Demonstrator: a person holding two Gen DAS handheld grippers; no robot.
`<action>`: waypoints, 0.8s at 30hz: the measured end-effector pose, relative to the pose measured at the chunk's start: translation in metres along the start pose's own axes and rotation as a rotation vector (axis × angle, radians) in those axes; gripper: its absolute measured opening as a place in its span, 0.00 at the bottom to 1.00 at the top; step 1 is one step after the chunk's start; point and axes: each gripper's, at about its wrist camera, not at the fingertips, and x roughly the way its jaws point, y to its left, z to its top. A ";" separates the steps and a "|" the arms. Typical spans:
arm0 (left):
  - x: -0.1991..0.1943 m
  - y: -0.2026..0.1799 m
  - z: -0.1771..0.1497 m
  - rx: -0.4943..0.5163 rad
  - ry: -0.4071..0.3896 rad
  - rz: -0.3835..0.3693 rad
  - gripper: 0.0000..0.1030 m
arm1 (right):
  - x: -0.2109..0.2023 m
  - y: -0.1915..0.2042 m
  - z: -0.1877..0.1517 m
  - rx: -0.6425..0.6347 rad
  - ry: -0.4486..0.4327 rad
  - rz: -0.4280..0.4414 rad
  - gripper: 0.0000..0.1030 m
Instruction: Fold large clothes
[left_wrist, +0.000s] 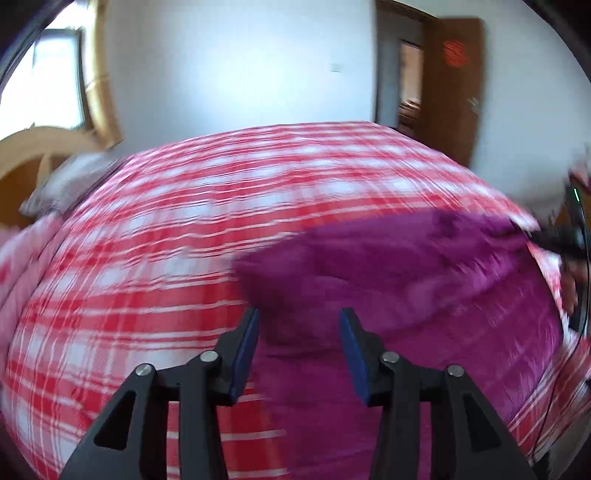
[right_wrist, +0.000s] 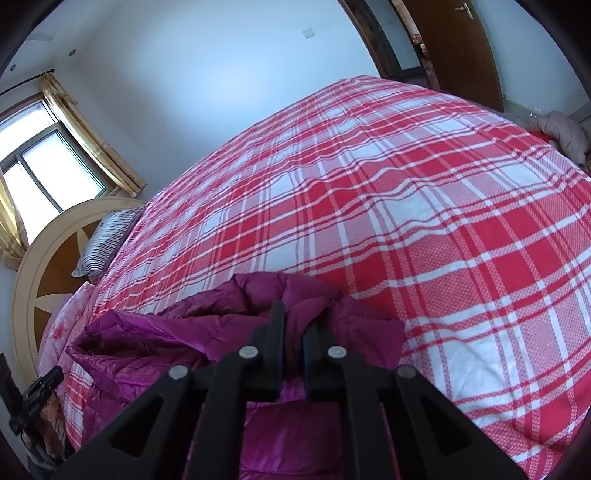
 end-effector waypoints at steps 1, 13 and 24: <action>0.010 -0.012 -0.002 0.017 0.000 0.016 0.52 | 0.002 0.000 0.001 0.005 -0.004 -0.005 0.10; 0.092 -0.046 -0.017 0.071 0.074 0.219 0.60 | -0.019 0.077 -0.024 -0.185 -0.111 -0.056 0.85; 0.105 -0.052 0.010 0.015 0.062 0.246 0.68 | 0.075 0.135 -0.064 -0.412 0.071 -0.120 0.78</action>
